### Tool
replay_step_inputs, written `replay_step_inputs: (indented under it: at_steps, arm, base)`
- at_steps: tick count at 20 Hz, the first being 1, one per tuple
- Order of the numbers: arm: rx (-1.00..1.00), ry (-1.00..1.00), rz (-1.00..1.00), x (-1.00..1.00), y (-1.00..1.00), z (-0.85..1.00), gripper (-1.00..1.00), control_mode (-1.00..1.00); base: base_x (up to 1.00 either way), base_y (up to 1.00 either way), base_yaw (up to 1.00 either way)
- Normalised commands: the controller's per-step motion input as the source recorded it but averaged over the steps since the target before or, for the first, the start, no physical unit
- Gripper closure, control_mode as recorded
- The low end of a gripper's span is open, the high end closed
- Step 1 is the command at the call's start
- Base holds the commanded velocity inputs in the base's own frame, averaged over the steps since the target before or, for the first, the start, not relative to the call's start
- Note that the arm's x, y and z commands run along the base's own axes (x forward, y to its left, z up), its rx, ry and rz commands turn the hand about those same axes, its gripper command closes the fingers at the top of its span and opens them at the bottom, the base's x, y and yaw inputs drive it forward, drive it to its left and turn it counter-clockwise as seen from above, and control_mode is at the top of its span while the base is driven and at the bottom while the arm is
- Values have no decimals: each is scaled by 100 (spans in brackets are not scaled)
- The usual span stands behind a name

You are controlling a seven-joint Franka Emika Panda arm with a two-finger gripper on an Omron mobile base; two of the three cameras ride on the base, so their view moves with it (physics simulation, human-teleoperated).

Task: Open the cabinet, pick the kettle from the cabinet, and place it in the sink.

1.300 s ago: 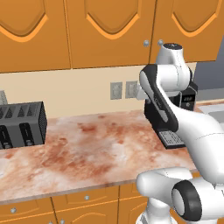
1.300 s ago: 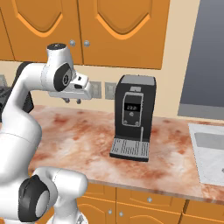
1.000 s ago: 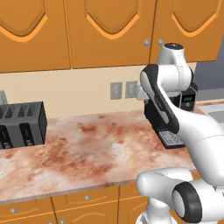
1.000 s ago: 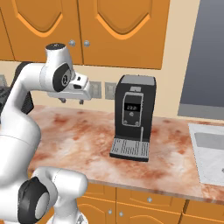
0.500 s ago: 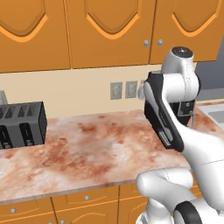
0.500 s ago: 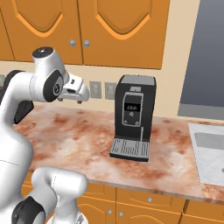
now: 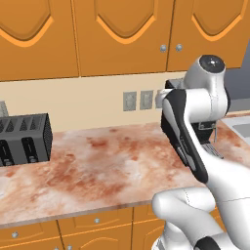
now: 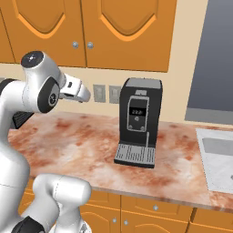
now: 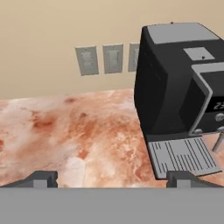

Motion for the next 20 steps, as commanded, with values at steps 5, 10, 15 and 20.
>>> replay_step_inputs:
  at_steps: [5,10,15,20]
  arm:
    - [-1,-11,2,0,1,24,-100,-100]
    - [-9,-4,1,4,9,27,-100,-100]
    - [-8,0,7,11,8,29,-100,-100]
    - [-3,0,11,14,5,29,-100,-100]
  base:
    - [0,0,0]
    - [0,0,0]
    - [0,0,0]
    - [0,0,0]
